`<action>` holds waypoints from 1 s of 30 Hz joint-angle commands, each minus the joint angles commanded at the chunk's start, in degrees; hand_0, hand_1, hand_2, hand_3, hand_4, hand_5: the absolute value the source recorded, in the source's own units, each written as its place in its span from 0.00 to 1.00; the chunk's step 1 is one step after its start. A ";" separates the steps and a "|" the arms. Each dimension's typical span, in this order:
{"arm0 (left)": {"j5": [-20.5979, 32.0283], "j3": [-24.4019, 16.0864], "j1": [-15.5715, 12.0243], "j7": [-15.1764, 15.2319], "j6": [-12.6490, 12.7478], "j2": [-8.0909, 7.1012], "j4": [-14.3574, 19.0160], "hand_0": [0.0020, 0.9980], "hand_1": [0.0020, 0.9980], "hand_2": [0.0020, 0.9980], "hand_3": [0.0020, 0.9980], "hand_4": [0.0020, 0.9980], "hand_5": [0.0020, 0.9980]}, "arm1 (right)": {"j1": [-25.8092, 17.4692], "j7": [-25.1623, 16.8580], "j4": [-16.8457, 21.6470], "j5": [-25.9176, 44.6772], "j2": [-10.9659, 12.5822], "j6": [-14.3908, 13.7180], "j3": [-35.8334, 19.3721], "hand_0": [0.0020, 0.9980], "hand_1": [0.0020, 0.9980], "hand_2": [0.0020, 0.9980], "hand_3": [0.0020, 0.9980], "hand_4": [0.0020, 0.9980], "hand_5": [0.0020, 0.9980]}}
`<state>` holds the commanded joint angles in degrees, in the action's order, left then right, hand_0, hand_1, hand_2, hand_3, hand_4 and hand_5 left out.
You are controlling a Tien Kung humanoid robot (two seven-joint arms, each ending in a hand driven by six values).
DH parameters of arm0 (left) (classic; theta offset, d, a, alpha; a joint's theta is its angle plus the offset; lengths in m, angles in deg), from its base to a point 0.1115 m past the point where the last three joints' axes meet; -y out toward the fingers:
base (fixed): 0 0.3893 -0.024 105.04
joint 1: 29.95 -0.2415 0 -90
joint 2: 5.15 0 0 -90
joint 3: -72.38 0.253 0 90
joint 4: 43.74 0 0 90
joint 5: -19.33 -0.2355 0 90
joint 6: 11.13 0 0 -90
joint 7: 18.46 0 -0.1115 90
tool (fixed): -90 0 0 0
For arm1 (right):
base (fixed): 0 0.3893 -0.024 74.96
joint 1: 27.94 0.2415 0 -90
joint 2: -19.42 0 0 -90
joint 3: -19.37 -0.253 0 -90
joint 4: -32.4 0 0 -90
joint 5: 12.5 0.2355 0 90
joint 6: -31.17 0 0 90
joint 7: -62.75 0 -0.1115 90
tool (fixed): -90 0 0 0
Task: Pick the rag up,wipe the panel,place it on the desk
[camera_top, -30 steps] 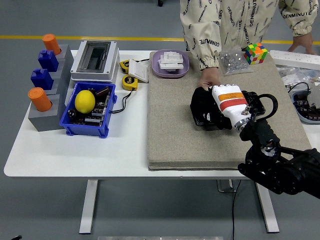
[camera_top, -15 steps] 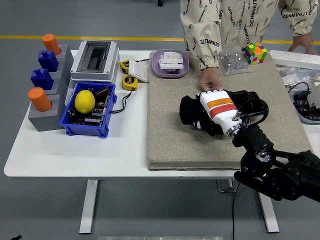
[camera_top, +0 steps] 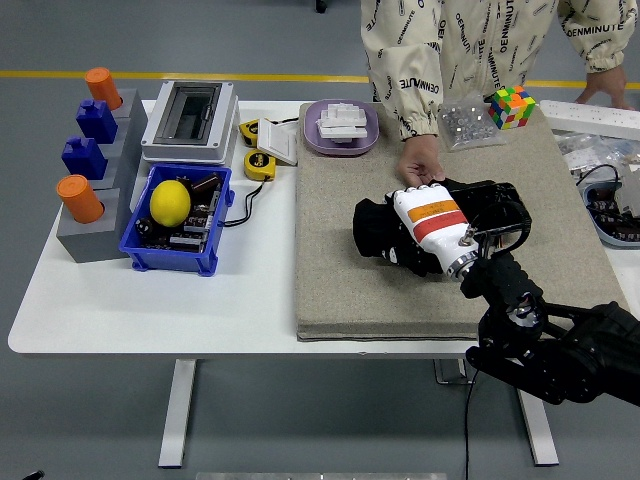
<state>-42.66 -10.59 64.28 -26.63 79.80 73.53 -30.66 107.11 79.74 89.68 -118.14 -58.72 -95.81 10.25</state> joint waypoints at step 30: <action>-0.03 -0.31 0.11 0.01 0.00 -0.01 -0.01 0.61 0.64 0.65 0.56 0.63 0.44 | -0.99 -0.33 -4.87 0.27 2.27 0.00 -2.92 0.29 0.41 0.44 0.46 0.96 0.04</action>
<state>-42.69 -10.90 64.39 -26.62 79.80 73.53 -30.68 106.13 79.41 84.81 -117.87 -56.45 -95.81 7.33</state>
